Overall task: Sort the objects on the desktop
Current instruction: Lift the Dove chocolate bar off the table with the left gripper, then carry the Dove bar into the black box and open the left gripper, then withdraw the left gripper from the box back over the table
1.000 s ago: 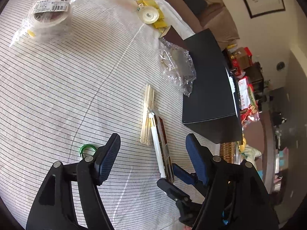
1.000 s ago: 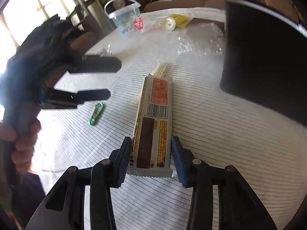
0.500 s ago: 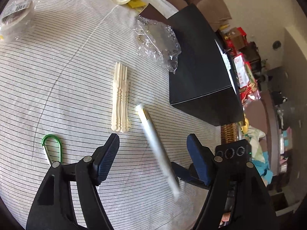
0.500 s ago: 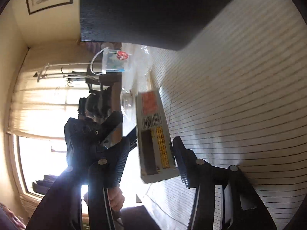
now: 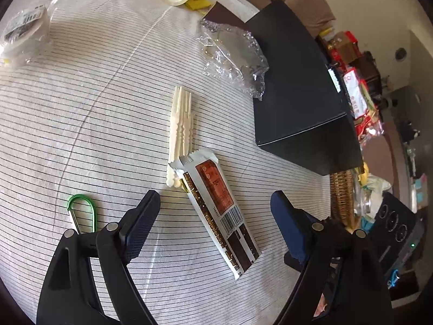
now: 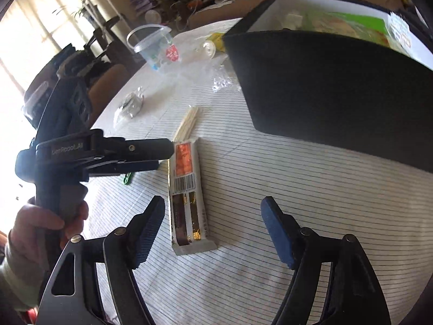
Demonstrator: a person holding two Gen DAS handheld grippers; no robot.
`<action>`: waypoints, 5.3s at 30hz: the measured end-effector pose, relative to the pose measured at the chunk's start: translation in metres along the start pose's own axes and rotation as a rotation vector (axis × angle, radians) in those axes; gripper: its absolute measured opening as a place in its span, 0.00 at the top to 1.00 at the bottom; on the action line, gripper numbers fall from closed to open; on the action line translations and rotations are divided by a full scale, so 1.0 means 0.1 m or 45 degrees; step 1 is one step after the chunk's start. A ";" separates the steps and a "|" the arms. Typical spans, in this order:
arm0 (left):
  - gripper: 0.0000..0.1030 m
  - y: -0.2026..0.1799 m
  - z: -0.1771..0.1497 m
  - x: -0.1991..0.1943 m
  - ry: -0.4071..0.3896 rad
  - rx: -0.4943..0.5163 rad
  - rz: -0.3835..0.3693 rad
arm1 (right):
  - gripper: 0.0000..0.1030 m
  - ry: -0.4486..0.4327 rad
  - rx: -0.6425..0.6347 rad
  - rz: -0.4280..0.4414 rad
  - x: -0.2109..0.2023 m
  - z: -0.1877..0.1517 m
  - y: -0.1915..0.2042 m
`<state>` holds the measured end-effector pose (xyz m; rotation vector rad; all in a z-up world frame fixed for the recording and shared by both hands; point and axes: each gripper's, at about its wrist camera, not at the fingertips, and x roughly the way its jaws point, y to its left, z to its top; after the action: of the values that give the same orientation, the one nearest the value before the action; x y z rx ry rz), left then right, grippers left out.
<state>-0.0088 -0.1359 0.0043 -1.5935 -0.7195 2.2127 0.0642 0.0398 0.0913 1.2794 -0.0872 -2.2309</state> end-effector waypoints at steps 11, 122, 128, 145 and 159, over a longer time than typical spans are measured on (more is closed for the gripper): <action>0.62 0.11 0.05 -0.19 -0.046 -0.036 -0.057 | 0.36 0.087 -0.433 -0.255 0.48 -0.28 0.59; 0.77 -1.55 1.74 0.10 0.026 0.090 -0.556 | 0.80 -0.140 0.510 0.758 -0.73 1.70 -1.07; 0.75 -1.50 1.86 0.40 0.079 0.130 -0.396 | 0.75 0.025 0.539 0.694 -0.24 1.76 -1.39; 0.59 -1.61 1.93 0.23 0.010 0.262 -0.198 | 0.64 0.351 0.426 0.365 0.21 1.72 -1.40; 0.41 -1.29 1.48 -0.23 -0.048 0.309 -0.075 | 0.38 0.186 0.234 0.141 -0.29 1.73 -1.24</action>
<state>-0.1451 -0.0732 0.1327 -1.3983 -0.4786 2.1972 -0.1192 0.1221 0.1680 1.4933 -0.3070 -2.0671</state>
